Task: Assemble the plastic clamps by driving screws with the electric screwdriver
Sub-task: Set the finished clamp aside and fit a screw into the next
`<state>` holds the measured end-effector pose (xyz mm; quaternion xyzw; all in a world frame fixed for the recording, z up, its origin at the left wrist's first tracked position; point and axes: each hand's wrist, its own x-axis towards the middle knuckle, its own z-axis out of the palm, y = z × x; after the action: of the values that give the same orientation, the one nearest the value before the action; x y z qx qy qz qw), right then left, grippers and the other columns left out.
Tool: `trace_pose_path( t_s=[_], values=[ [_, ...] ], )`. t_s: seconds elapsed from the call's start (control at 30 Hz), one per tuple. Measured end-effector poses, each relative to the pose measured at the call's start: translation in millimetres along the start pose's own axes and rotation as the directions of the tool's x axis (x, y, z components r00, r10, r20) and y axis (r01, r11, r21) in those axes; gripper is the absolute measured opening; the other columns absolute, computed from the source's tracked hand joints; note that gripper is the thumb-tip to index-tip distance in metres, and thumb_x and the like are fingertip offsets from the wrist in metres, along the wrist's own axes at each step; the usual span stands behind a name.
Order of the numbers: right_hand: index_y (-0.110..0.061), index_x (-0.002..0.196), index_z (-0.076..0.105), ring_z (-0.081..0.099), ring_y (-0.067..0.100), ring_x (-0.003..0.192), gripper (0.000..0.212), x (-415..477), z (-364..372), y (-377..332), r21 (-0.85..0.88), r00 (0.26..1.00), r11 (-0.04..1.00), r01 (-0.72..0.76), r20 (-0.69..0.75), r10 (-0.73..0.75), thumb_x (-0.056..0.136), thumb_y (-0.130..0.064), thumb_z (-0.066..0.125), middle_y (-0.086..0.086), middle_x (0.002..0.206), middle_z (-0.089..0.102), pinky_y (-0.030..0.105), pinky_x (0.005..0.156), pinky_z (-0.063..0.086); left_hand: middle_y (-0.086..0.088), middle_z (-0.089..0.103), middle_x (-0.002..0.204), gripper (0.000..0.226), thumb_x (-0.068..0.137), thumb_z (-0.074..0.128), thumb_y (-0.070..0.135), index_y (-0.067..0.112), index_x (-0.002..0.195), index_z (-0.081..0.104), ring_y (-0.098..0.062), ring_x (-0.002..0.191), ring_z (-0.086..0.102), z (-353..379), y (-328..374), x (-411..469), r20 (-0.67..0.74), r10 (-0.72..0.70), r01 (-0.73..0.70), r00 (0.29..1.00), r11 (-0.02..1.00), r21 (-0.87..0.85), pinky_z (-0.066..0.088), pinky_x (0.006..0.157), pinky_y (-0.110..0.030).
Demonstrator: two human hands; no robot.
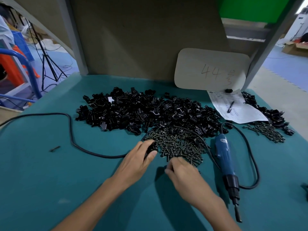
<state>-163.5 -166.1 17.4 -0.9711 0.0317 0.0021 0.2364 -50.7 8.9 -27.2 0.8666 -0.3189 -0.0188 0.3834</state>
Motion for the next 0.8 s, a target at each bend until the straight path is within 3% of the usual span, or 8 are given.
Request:
trace_pose_path(
  t_s=[0.1, 0.2, 0.27, 0.47, 0.8],
  values=[
    [-0.032, 0.092, 0.055, 0.060, 0.016, 0.072, 0.012, 8, -12, -3, 0.379, 0.992, 0.925, -0.026, -0.105, 0.071, 0.104, -0.036, 0.055, 0.001, 0.082, 0.065, 0.036, 0.065, 0.049, 0.016, 0.047, 0.121, 0.053, 0.100, 0.025, 0.069, 0.040, 0.143, 0.031, -0.004, 0.107, 0.051, -2, 2, 0, 0.003, 0.006, -0.006, 1.000, 1.000, 0.011, 0.048, 0.090, -0.032],
    [-0.025, 0.092, 0.071, 0.068, 0.018, 0.075, 0.009, 17, -16, -10, 0.705, 0.978, 0.709, -0.026, -0.130, 0.166, 0.099, -0.026, 0.066, 0.001, 0.083, 0.072, 0.033, 0.069, 0.059, 0.017, 0.046, 0.118, 0.050, 0.100, 0.027, 0.066, 0.039, 0.142, 0.033, -0.003, 0.105, 0.051, -2, 4, 0, -0.006, 0.018, -0.018, 1.000, 1.000, 0.019, 0.048, 0.089, -0.032],
    [-0.022, 0.099, 0.076, 0.072, 0.016, 0.080, 0.009, 21, -15, -12, 0.815, 0.976, 0.579, -0.031, -0.100, 0.193, 0.098, -0.019, 0.068, 0.000, 0.088, 0.076, 0.033, 0.078, 0.060, 0.018, 0.047, 0.116, 0.050, 0.099, 0.028, 0.066, 0.040, 0.141, 0.033, -0.003, 0.103, 0.051, -3, 5, 0, -0.009, 0.018, -0.018, 1.000, 1.000, 0.013, 0.049, 0.087, -0.032],
    [-0.024, 0.103, 0.075, 0.074, 0.020, 0.083, 0.012, 31, -9, -12, 0.788, 0.968, 0.616, -0.014, -0.143, 0.204, 0.097, -0.014, 0.069, -0.002, 0.094, 0.076, 0.042, 0.086, 0.061, 0.016, 0.048, 0.122, 0.050, 0.100, 0.027, 0.066, 0.041, 0.142, 0.033, -0.005, 0.108, 0.052, -4, 6, -1, 0.000, 0.011, -0.011, 1.000, 1.000, 0.010, 0.048, 0.091, -0.033],
    [-0.018, 0.099, 0.072, 0.076, 0.020, 0.082, 0.004, 38, 1, -7, 0.843, 0.957, 0.537, -0.019, -0.140, 0.254, 0.095, -0.016, 0.072, 0.001, 0.090, 0.077, 0.043, 0.083, 0.062, 0.014, 0.048, 0.118, 0.051, 0.099, 0.028, 0.064, 0.037, 0.142, 0.035, -0.006, 0.104, 0.052, -5, 9, -1, 0.010, -0.005, 0.004, 1.000, 1.000, 0.026, 0.047, 0.089, -0.032]
  ],
)
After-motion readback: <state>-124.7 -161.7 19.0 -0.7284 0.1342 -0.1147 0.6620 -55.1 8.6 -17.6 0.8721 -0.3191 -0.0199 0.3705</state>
